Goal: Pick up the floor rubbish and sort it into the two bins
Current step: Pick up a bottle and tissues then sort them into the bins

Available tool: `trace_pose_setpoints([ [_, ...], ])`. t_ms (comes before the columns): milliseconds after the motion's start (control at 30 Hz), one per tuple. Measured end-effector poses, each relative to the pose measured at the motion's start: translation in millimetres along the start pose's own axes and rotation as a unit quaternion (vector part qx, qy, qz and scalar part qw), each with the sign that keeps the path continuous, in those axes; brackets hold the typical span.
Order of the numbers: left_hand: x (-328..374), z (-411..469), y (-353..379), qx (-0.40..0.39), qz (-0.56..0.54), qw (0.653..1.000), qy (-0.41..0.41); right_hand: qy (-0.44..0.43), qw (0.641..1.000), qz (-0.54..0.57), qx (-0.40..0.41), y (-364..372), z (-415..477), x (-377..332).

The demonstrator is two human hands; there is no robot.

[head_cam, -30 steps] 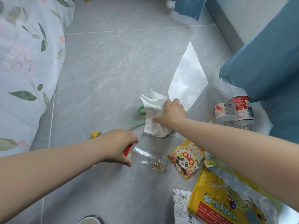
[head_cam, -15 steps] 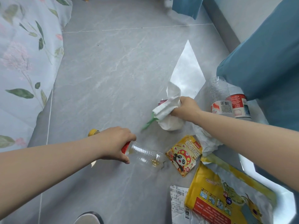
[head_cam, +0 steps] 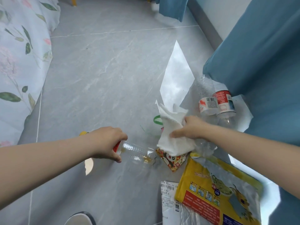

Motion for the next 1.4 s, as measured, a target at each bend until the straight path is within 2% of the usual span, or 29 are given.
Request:
trace_pose_setpoints([
  [100,2,-1,0,-0.002,-0.005,1.000,-0.006,-0.030,0.997,-0.072,0.016,19,-5,5],
  [167,3,-1,0,-0.004,-0.004,1.000,-0.008,-0.022,0.992,-0.120,0.031,26,-4,11],
  [367,3,-2,1,-0.009,0.000,1.000,-0.012,-0.009,0.985,-0.165,0.049,38,-3,22],
  [533,2,-2,2,-0.010,-0.002,1.000,-0.015,0.001,0.996,-0.070,0.064,43,7,29],
  [633,2,-2,2,-0.009,-0.009,1.000,-0.013,0.005,0.998,-0.050,0.024,43,18,29],
  [733,1,-2,2,-0.009,-0.015,1.000,-0.014,0.027,0.998,0.060,0.004,32,21,30],
  [833,2,-2,-1,-0.003,-0.025,1.000,-0.012,0.040,0.986,0.164,-0.001,16,16,28],
  [1100,-2,-3,-31,0.062,-0.088,0.994,-0.018,0.020,0.949,0.307,0.070,-28,1,24],
  [1300,-15,-3,-78,0.087,-0.076,0.992,-0.040,-0.017,0.915,0.381,0.129,-76,-16,17],
  [1400,-13,-8,-111,0.093,-0.061,0.993,-0.050,-0.007,0.906,0.399,0.138,-92,-25,11],
])
Point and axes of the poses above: each hand's wrist, its own z-axis towards the middle knuckle, its own y-axis out of the palm, x = y × z, the point moved 3 cm from there along z, towards the middle knuckle, and after that the axes turned 8 degrees about -x, right-handed, at the moved point
